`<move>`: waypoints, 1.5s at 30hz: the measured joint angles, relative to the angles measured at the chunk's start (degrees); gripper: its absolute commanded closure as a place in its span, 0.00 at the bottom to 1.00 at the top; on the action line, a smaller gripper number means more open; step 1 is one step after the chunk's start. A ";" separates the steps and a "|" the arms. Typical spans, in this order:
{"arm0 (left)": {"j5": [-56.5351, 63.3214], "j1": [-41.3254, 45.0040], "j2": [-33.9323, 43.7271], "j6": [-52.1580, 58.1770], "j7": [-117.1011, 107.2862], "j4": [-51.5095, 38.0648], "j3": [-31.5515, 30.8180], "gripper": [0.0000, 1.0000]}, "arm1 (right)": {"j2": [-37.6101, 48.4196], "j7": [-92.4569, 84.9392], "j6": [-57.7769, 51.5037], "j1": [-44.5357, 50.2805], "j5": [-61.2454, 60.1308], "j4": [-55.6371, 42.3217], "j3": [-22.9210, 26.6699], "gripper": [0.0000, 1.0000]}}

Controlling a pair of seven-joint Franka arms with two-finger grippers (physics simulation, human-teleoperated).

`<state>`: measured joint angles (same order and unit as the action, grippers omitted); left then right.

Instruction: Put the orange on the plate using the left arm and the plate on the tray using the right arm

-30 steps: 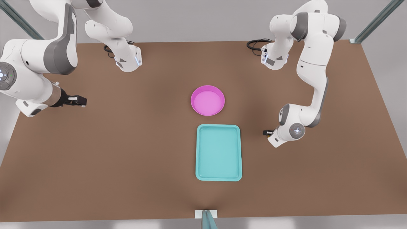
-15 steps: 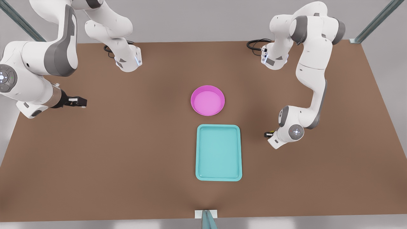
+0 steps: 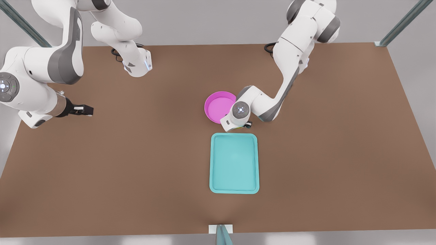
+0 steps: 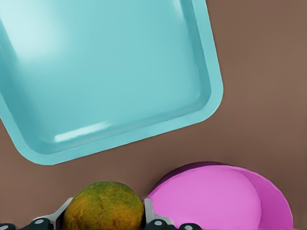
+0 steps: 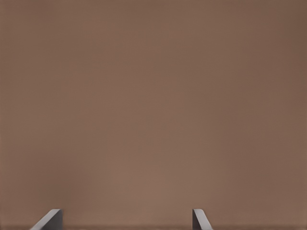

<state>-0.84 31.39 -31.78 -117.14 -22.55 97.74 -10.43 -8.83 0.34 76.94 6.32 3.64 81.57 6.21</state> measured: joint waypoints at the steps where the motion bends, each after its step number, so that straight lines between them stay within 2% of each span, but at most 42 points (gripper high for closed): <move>1: -0.38 0.19 -0.31 0.13 -1.41 -0.03 -0.04 0.38 | -0.01 0.00 0.00 0.00 0.00 0.01 0.00 0.00; 8: -2.50 6.29 -0.43 1.95 -10.70 -0.28 -0.12 0.38 | -0.18 -0.03 0.08 -0.01 -0.01 0.08 0.09 0.00; 11: -3.15 7.12 -0.88 2.54 -13.87 -0.33 -0.10 0.35 | -0.34 -0.03 0.21 -0.01 -0.01 0.10 0.09 0.00; 12: -3.36 7.37 -1.04 2.67 -14.77 -0.33 -0.10 0.00 | -0.36 -0.03 0.25 0.02 -0.01 0.11 0.13 0.00; 17: -3.84 7.61 -0.08 4.21 -18.54 -0.50 0.91 0.00 | -0.39 -0.02 0.34 -0.04 -0.01 0.19 0.35 0.00; 18: -3.99 7.36 1.10 6.68 -18.96 -3.46 3.89 0.00 | -1.11 -0.01 0.26 0.03 0.02 0.60 0.36 0.00; 19: -5.08 6.63 1.97 11.12 -18.81 -9.98 9.77 0.00 | -3.01 0.00 0.44 0.15 -0.75 2.67 0.30 0.00; 20: -6.78 5.33 2.49 16.46 -18.06 -17.27 18.34 0.00 | -5.65 0.04 1.85 0.15 -2.51 6.05 -0.27 0.00; 22: -9.50 4.03 2.97 25.36 -15.26 -27.28 36.45 0.00 | -8.63 0.46 9.14 -0.03 -7.38 16.18 -5.21 0.00; 24: -10.98 3.53 3.23 31.61 -11.76 -32.99 46.65 0.00 | -11.47 1.65 17.59 1.61 -12.81 22.17 -10.75 0.00; 25: -11.24 -0.24 4.79 34.04 -10.16 -34.43 44.14 0.00 | -12.60 2.26 21.54 3.03 -16.43 24.44 -11.96 0.00; 26: -9.05 -10.76 8.03 35.64 -8.65 -33.92 30.83 0.00 | -13.25 2.84 25.21 4.71 -19.86 26.43 -12.62 0.00; 27: -5.77 -19.90 13.83 35.65 -7.21 -28.07 18.88 0.00 | -13.83 3.40 28.39 6.43 -22.57 27.51 -13.01 0.00; 28: -3.21 -24.96 18.64 35.16 -5.88 -22.64 12.61 0.00 | -14.37 3.93 31.25 8.06 -24.64 28.08 -13.45 0.00; 29: -1.31 -27.18 20.04 35.26 -4.66 -21.49 9.32 0.00 | -14.40 4.43 34.17 9.77 -26.20 29.11 -13.81 0.00; 32: 1.84 -28.50 19.08 36.37 -1.38 -23.34 6.42 0.00 | -11.43 5.80 44.15 13.76 -28.96 35.52 -15.41 0.00; 37: 2.03 -29.57 18.35 39.24 3.09 -26.32 8.17 0.00 | -6.03 7.65 60.44 15.67 -30.53 47.62 -22.04 0.00; 45: 0.91 -29.64 18.51 40.81 8.18 -26.43 9.68 0.00 | -10.68 9.72 70.44 15.73 -30.99 46.51 -26.58 0.00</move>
<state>0.07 1.76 -13.27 -76.33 -14.37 71.31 -0.76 -19.50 10.06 147.38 22.06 -27.35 128.08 -20.37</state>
